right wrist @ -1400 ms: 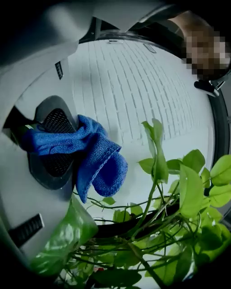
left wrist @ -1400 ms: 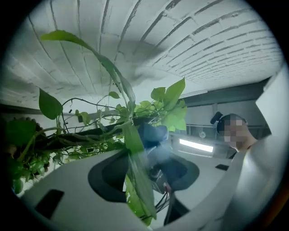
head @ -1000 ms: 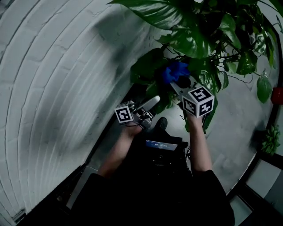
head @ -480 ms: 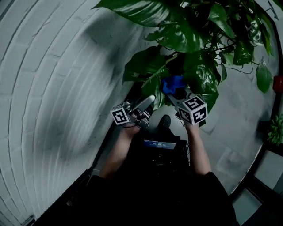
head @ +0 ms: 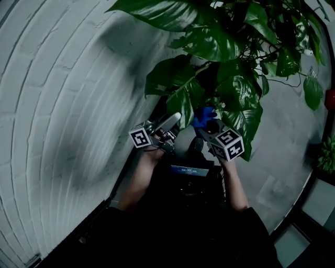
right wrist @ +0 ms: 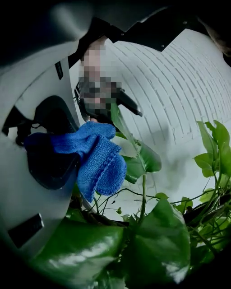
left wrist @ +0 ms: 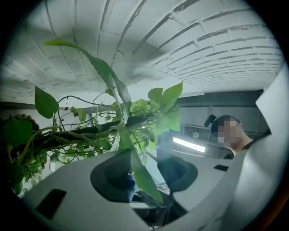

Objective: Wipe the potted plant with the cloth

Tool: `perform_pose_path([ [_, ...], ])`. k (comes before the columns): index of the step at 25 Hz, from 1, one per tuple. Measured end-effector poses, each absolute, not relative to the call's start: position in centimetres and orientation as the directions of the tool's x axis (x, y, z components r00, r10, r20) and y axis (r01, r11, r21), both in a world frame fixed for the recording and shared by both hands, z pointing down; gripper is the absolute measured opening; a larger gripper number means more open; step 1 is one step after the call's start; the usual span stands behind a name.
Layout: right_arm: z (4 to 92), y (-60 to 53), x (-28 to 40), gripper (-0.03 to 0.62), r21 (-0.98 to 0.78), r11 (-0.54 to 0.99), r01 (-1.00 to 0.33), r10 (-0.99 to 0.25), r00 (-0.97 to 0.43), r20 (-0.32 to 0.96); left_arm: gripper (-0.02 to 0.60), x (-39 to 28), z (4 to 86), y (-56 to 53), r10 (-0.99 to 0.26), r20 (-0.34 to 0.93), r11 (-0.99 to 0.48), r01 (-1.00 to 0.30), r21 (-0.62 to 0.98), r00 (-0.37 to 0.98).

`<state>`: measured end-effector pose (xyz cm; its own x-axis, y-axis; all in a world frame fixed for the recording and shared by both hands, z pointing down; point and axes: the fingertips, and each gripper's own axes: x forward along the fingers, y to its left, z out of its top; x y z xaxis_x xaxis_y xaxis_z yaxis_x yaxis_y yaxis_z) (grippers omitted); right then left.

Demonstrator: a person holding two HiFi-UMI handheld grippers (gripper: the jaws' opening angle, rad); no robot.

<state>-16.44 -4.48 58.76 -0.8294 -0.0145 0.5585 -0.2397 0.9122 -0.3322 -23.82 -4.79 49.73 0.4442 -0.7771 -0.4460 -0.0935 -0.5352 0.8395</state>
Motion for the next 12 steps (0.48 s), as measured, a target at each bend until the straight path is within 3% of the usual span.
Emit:
perform_pose_path([
  [7,46.0,-5.5,-13.5,0.107,-0.420,0.883,-0.210,-0.075,-0.946,0.315,0.250,-26.6,50.4,-4.8,-0.815,-0.463,-0.519,-0.083,0.851,0.349],
  [12,34.8,-8.8,-14.7,0.107,-0.153,0.958,-0.244,-0.213,-0.957,0.197,0.252,-27.0,49.2,-4.6,-0.796,-0.505,-0.554,-0.064,0.830,0.333],
])
